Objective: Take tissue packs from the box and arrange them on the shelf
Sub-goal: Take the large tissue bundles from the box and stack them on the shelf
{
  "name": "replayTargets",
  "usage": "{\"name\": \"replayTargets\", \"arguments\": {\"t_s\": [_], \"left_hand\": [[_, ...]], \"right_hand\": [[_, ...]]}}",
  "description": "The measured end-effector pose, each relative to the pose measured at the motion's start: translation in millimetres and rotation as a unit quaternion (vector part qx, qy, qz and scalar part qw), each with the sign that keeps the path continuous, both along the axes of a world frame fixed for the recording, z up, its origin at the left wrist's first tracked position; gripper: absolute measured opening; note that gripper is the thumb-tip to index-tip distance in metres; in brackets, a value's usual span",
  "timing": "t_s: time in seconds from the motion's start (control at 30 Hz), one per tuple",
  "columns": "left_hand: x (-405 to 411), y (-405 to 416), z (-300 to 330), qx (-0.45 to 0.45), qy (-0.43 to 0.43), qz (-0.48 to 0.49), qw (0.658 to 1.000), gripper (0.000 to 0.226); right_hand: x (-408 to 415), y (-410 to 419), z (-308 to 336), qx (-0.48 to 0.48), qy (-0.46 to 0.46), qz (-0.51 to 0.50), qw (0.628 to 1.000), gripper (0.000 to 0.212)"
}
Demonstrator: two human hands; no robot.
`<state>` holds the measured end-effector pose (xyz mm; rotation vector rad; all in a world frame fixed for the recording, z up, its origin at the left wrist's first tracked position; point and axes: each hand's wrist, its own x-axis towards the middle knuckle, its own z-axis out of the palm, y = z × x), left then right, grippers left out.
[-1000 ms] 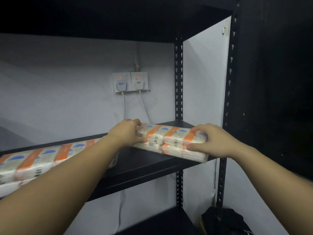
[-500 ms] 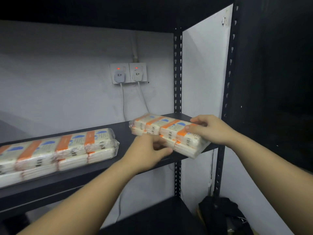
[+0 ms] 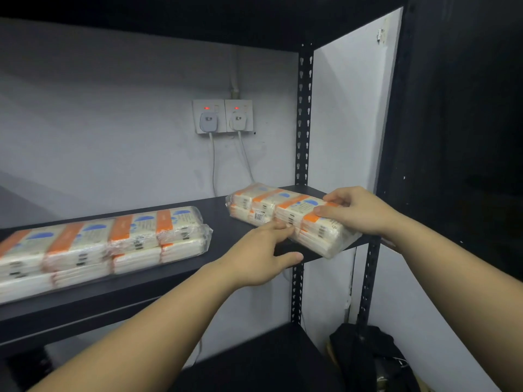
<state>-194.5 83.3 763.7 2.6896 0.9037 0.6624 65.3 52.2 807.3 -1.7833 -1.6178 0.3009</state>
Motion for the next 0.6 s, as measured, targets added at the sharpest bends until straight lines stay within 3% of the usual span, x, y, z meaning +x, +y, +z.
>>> {"name": "replayTargets", "arguments": {"t_s": [0.1, 0.2, 0.37, 0.6], "left_hand": [[-6, 6, 3, 0.010, -0.059, 0.043, 0.997, 0.043], [-10, 15, 7, -0.018, -0.115, 0.146, 0.982, 0.053], [-7, 32, 19, -0.096, -0.088, 0.201, 0.971, 0.046], [-2, 57, 15, -0.091, -0.082, 0.221, 0.968, 0.031]], "right_hand": [[0, 6, 11, -0.019, -0.034, -0.010, 0.999, 0.063], [-5, 24, 28, -0.040, -0.074, -0.008, 0.996, 0.067], [-25, 68, 53, -0.101, -0.093, 0.042, 0.990, 0.062], [-38, 107, 54, -0.217, -0.094, 0.072, 0.969, 0.049]]}}
